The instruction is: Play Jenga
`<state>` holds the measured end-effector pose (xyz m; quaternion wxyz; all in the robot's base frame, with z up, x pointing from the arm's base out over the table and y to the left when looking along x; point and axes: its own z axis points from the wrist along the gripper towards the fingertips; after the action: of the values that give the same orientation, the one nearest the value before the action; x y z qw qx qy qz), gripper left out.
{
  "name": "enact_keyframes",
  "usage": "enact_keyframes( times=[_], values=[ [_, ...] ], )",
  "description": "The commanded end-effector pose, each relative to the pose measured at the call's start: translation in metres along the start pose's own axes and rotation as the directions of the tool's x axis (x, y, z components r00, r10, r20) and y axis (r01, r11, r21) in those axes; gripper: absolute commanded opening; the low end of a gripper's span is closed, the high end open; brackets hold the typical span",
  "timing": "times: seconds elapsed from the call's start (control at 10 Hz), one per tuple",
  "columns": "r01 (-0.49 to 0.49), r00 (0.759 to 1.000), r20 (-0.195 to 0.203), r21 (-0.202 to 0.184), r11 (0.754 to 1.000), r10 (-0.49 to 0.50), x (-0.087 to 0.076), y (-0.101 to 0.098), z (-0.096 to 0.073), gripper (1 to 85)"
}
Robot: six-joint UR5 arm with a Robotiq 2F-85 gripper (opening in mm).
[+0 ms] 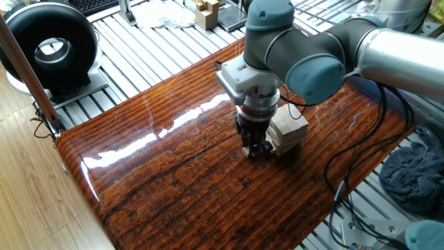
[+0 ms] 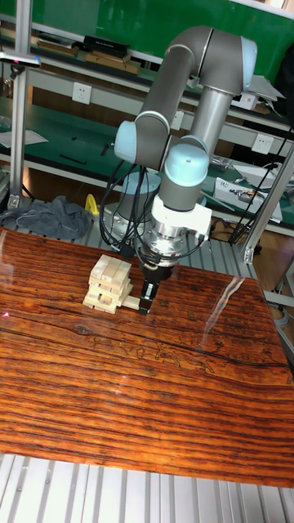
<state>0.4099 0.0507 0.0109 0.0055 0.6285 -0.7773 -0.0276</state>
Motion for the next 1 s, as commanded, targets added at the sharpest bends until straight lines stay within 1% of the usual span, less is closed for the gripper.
enact_keyframes(
  times=[0.0,0.2,0.5,0.7,0.9],
  values=[
    [-0.009,1.000,0.013,-0.003,1.000,0.009,-0.006,-0.001,-0.002,31.0],
    [-0.013,1.000,0.010,-0.001,1.000,0.013,-0.009,-0.003,-0.002,31.0],
    [-0.028,0.999,0.016,0.005,1.000,0.028,-0.020,-0.007,-0.001,30.7],
    [-0.040,0.999,0.032,0.004,0.999,0.039,-0.034,-0.013,-0.004,30.3],
    [-0.047,0.998,0.042,0.015,0.999,0.047,-0.051,-0.028,-0.013,28.7]
  ],
)
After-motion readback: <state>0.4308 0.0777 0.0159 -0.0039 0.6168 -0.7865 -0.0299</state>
